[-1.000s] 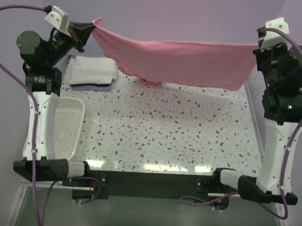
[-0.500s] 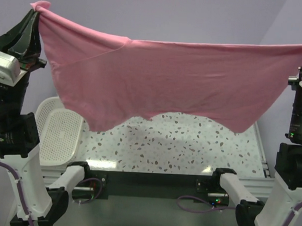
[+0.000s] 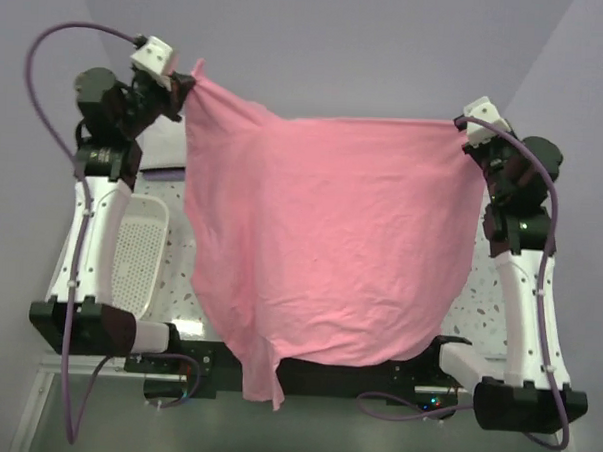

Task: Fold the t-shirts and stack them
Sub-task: Flatten the tshirt out, then fold the tshirt

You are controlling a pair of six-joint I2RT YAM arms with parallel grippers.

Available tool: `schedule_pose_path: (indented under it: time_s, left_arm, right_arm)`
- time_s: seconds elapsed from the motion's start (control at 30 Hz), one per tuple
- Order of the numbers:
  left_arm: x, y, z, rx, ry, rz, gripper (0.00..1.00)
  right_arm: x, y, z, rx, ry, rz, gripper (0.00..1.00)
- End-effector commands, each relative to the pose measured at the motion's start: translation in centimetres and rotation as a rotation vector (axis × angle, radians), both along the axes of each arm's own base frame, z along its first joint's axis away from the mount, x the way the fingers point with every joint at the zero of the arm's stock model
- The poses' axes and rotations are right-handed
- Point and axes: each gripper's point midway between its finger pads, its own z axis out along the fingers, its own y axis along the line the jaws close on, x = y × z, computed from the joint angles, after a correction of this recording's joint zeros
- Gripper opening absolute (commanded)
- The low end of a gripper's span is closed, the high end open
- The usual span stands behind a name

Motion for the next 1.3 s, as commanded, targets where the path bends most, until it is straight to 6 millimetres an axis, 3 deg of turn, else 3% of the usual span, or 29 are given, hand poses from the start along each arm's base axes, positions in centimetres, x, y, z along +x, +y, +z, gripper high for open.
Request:
schedule_pose_path:
  time_s: [0.0, 0.03, 0.1, 0.13, 0.17, 0.2, 0.27, 0.3, 0.33, 0.37, 0.4, 0.43, 0.47, 0.5, 0.53, 0.63, 0.77, 0.8, 0.83, 0.87, 0.9, 0.93, 0.97, 1.0, 1.03, 1.07, 1.1, 1.13, 1.27]
  left_arm:
    - [3.5, -3.3, -8.2, 0.04, 0.142, -0.076, 0.0]
    - [4.6, -3.7, -10.2, 0.05, 0.176, -0.056, 0.0]
    - [7.0, -6.7, -16.0, 0.104, 0.255, -0.103, 0.0]
    - [8.2, -7.6, -17.2, 0.112, 0.242, -0.098, 0.0]
    - [9.3, -7.9, -18.6, 0.116, 0.257, -0.083, 0.0]
    - [11.5, -7.9, -22.7, 0.12, 0.331, -0.061, 0.0]
    - [14.6, -7.9, -23.8, 0.108, 0.339, -0.028, 0.0]
    - [16.6, -8.2, -28.1, 0.117, 0.416, -0.026, 0.0]
    - [18.5, -8.3, -27.0, 0.112, 0.386, -0.011, 0.0]
    - [19.6, -8.4, -27.6, 0.09, 0.4, -0.005, 0.0]
    - [20.9, -9.0, -31.0, 0.096, 0.45, -0.022, 0.0]
    - [22.3, -9.4, -29.2, 0.092, 0.41, -0.025, 0.0]
    - [23.2, -9.6, -29.5, 0.091, 0.407, -0.022, 0.0]
    - [24.2, -9.9, -31.9, 0.096, 0.44, -0.022, 0.0]
    - [25.3, -10.1, -30.3, 0.093, 0.406, -0.017, 0.0]
    - [26.8, -10.0, -31.7, 0.121, 0.402, 0.006, 0.0]
    - [25.4, -10.1, -33.2, 0.174, 0.427, -0.004, 0.0]
    - [24.8, -10.0, -31.6, 0.18, 0.405, -0.001, 0.0]
    - [23.7, -10.0, -33.0, 0.189, 0.437, -0.004, 0.0]
    - [23.0, -10.0, -32.8, 0.193, 0.437, -0.006, 0.0]
    - [22.1, -9.8, -30.6, 0.195, 0.402, -0.003, 0.0]
    - [20.8, -9.9, -32.0, 0.207, 0.427, -0.008, 0.0]
    - [20.0, -9.9, -31.8, 0.224, 0.422, -0.013, 0.0]
    - [19.0, -9.9, -29.9, 0.231, 0.39, -0.017, 0.0]
    - [17.7, -10.0, -31.2, 0.25, 0.42, -0.025, 0.0]
    - [17.0, -10.0, -31.0, 0.268, 0.415, -0.032, 0.0]
    - [16.1, -10.0, -29.4, 0.27, 0.391, -0.034, 0.0]
    - [14.8, -10.1, -30.6, 0.287, 0.429, -0.044, 0.0]
    - [11.2, -10.4, -31.0, 0.351, 0.48, -0.073, 0.0]
  right_arm:
    - [3.7, 0.1, -5.7, -0.048, 0.098, 0.024, 0.0]
    - [4.7, 0.1, -8.2, -0.045, 0.148, 0.025, 0.0]
    - [7.5, 0.0, -12.1, -0.048, 0.216, 0.027, 0.0]
    - [8.5, 0.0, -14.6, -0.047, 0.264, 0.03, 0.0]
    - [9.5, -0.1, -15.6, -0.047, 0.272, 0.03, 0.0]
    - [11.2, 0.3, -19.2, -0.044, 0.353, 0.056, 0.0]
    - [13.3, 0.2, -21.3, -0.046, 0.38, 0.06, 0.0]
    - [14.9, 0.1, -25.2, -0.047, 0.464, 0.059, 0.0]
    - [16.1, -0.1, -25.3, -0.048, 0.466, 0.055, 0.0]
    - [17.1, -0.4, -26.6, -0.05, 0.488, 0.042, 0.0]
    - [18.5, -0.9, -28.4, -0.067, 0.525, 0.028, 0.0]
    - [19.0, -1.2, -29.4, -0.074, 0.546, 0.025, 0.0]
    - [19.6, -1.3, -30.0, -0.078, 0.555, 0.026, 0.0]
    - [20.0, -1.6, -30.6, -0.087, 0.567, 0.024, 0.0]
    - [20.8, -1.9, -31.5, -0.091, 0.583, 0.017, 0.0]
    - [21.6, -2.1, -32.1, -0.095, 0.603, 0.016, 0.0]
    - [21.9, -1.7, -32.5, -0.087, 0.634, 0.038, 0.0]
    - [21.8, -1.7, -32.4, -0.087, 0.634, 0.038, 0.0]
    - [21.8, -1.8, -32.3, -0.091, 0.636, 0.039, 0.0]
    - [21.5, -1.8, -32.5, -0.094, 0.651, 0.04, 0.0]
    - [21.4, -1.4, -32.2, -0.098, 0.65, 0.073, 0.0]
    - [21.1, -1.4, -32.3, -0.1, 0.659, 0.083, 0.0]
    - [20.6, -1.2, -32.7, -0.107, 0.683, 0.102, 0.0]
    - [20.4, -1.0, -32.3, -0.106, 0.683, 0.123, 0.0]
    - [19.9, -1.0, -32.7, -0.11, 0.698, 0.135, 0.0]
    - [19.6, -0.9, -32.9, -0.122, 0.709, 0.15, 0.0]
    - [19.0, -1.0, -33.0, -0.121, 0.716, 0.166, 0.0]
    - [18.8, -1.0, -33.0, -0.125, 0.717, 0.175, 0.0]
    - [17.8, -1.7, -32.9, -0.125, 0.739, 0.208, 0.0]
